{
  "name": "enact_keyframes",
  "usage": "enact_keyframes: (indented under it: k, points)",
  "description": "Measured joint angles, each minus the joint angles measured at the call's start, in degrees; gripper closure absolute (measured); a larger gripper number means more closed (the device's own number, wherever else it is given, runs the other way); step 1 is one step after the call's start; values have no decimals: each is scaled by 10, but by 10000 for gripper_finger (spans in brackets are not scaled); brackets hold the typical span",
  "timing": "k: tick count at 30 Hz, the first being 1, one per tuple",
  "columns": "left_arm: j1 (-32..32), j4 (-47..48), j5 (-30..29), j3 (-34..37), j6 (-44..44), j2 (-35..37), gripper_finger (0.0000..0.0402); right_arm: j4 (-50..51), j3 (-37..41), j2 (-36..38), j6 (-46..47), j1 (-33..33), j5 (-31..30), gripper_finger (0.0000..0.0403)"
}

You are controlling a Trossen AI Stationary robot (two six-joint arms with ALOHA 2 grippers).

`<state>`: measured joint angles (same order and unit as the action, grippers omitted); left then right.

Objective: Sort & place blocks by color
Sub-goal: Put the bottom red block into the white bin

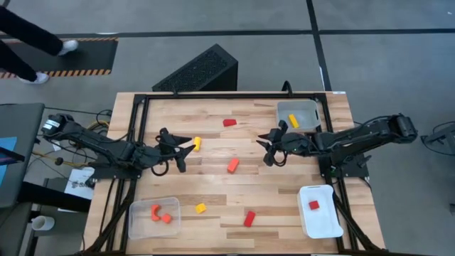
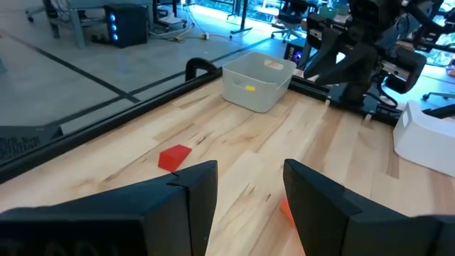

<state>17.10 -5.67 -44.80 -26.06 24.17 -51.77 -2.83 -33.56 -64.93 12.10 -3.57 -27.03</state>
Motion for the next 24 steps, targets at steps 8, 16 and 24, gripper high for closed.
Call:
enact_keyframes:
  k: [8, 16, 24]
  points:
    - [0, 2, 0, 0, 24, 0, 254, 3, 0, 0, -2, -1, 0, 282]
    - [0, 2, 0, 0, 34, 0, 254, 7, 0, 0, -6, -2, 2, 282]
    - [0, 2, 6, 0, 35, 0, 254, 7, 0, 0, -6, -2, 2, 282]
